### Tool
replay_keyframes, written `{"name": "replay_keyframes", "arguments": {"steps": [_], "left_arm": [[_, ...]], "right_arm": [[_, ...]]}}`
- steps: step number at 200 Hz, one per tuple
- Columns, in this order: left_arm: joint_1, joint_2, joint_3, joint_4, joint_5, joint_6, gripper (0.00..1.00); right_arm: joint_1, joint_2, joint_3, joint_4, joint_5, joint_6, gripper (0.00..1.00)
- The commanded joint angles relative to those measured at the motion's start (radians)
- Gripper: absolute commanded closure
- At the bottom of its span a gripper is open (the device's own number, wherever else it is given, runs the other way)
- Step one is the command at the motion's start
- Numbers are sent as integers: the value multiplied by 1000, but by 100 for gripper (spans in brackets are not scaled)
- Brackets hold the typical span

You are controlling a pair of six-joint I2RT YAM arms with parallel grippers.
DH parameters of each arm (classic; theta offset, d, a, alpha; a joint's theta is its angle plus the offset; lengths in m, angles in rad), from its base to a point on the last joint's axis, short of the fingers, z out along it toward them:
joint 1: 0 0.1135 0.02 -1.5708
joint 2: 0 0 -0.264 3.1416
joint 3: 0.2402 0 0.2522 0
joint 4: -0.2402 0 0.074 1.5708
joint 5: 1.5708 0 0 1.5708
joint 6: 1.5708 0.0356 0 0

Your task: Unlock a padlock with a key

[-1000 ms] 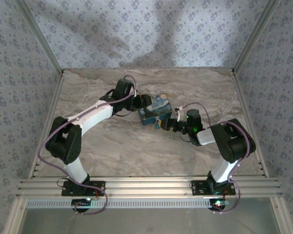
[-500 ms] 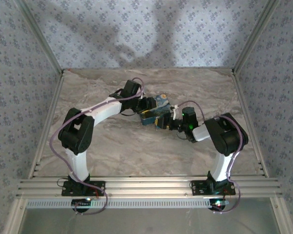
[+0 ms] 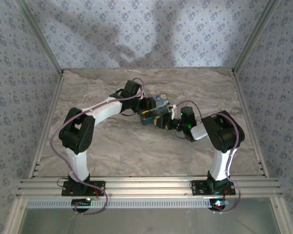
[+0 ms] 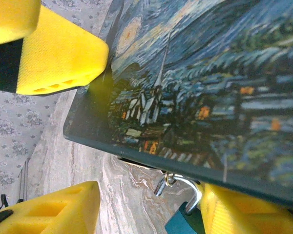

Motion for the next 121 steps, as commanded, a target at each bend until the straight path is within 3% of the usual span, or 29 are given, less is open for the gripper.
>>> {"name": "replay_keyframes", "arguments": {"steps": [1, 121], "left_arm": [[-3, 17, 3, -18, 14, 17, 45], [-4, 11, -8, -9, 7, 13, 45]], "right_arm": [[6, 14, 13, 27, -26, 7, 45], [0, 14, -16, 23, -23, 6, 61]]}}
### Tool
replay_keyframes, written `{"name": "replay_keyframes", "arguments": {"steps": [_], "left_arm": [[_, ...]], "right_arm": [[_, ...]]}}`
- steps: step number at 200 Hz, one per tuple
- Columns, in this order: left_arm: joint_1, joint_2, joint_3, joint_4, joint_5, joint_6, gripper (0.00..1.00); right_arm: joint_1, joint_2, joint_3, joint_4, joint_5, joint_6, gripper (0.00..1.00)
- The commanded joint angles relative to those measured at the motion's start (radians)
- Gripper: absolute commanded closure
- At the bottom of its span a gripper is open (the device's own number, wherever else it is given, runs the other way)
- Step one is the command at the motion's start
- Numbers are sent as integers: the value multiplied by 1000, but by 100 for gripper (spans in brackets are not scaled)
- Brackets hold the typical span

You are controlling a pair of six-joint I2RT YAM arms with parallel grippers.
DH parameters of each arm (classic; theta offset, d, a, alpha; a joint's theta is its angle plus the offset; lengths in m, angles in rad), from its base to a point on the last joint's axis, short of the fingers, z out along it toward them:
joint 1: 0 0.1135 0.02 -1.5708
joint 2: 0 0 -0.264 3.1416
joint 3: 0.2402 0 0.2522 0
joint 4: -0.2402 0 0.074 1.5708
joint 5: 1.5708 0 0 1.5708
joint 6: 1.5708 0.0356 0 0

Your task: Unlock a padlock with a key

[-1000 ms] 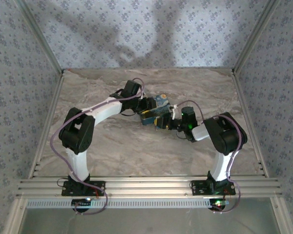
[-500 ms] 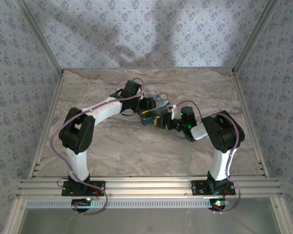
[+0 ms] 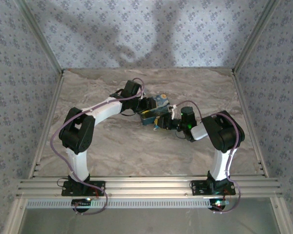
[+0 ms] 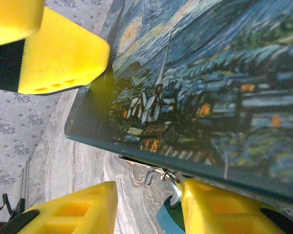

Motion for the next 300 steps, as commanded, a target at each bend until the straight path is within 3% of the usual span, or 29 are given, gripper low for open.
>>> {"name": "replay_keyframes", "arguments": {"steps": [1, 138, 300], "left_arm": [[-4, 10, -8, -10, 7, 13, 45], [-3, 1, -33, -4, -2, 15, 45], [-9, -55, -165, 47, -8, -14, 45]], "right_arm": [[1, 12, -12, 16, -18, 2, 61], [-4, 19, -7, -6, 14, 21, 91], [-44, -42, -69, 33, 76, 130, 97]]}}
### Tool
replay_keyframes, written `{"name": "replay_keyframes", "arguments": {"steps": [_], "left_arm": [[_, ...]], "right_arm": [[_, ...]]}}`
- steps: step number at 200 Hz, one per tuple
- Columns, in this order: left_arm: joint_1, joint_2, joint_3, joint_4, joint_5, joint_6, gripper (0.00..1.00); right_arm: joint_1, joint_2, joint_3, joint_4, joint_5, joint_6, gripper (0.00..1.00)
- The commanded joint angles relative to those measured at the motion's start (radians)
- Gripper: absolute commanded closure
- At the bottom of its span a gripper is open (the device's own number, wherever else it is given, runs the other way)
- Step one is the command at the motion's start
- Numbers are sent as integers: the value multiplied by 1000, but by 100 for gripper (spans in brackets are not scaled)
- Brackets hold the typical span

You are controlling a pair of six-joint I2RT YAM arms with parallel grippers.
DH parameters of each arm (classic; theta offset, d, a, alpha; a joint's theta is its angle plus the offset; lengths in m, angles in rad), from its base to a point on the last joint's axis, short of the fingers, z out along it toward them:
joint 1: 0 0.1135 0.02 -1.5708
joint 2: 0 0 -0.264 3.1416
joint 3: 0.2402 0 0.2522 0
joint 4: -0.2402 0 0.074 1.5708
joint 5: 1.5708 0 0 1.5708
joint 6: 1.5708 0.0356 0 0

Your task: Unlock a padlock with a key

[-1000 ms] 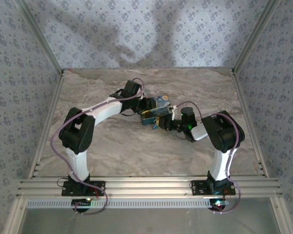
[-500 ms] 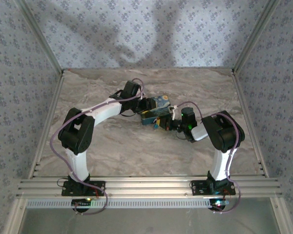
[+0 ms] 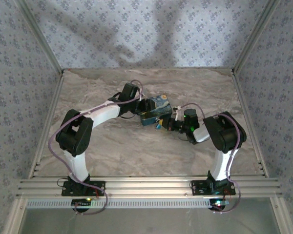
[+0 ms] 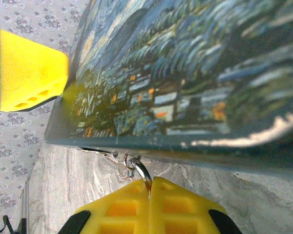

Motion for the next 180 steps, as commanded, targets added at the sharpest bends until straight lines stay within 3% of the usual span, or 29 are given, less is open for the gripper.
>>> {"name": "replay_keyframes", "arguments": {"steps": [1, 180], "left_arm": [[-10, -5, -55, -79, -5, -11, 45], [-29, -31, -113, -43, -13, -31, 45]], "right_arm": [[-10, -25, -7, -6, 22, 37, 97], [-13, -42, 6, 37, 99, 184, 97]]}}
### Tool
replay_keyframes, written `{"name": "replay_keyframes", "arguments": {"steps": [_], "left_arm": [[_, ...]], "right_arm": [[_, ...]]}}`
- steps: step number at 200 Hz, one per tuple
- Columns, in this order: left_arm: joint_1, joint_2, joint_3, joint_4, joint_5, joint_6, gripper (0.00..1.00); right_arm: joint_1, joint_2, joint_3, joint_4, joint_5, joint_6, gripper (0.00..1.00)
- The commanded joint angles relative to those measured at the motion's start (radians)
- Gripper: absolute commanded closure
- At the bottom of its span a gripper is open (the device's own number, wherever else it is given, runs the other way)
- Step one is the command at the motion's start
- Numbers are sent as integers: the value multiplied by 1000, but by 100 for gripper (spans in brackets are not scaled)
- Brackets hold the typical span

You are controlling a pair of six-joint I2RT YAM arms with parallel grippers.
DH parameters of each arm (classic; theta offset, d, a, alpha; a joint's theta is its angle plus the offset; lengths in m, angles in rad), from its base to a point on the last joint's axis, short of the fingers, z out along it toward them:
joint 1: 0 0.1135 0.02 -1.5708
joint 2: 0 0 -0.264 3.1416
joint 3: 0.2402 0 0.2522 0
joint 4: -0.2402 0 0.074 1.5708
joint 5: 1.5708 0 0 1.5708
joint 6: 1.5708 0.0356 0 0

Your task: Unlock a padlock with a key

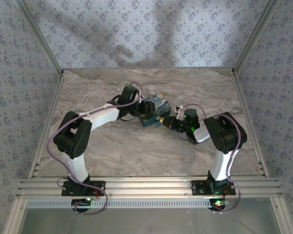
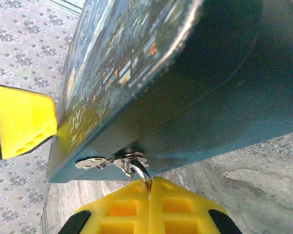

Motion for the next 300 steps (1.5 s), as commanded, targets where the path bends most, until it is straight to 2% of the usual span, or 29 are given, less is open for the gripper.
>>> {"name": "replay_keyframes", "arguments": {"steps": [1, 83, 150, 213, 257, 300], "left_arm": [[-15, 5, -48, -104, -8, -14, 45], [-16, 1, -52, -103, -11, -14, 44], [-7, -29, -29, -102, -10, 10, 39], [11, -126, -24, -84, -44, 50, 30], [47, -239, -122, -2, -82, 66, 26], [86, -402, -229, 27, -182, 131, 20]], "right_arm": [[-11, -33, 11, 24, 46, 24, 97], [-19, -49, 8, 11, 81, 29, 98], [-46, -142, -25, -100, 115, -47, 98], [-72, -358, -50, -351, 148, -177, 98], [-64, -545, -8, -626, 161, -283, 98], [-45, -706, 41, -865, 174, -347, 98]]}}
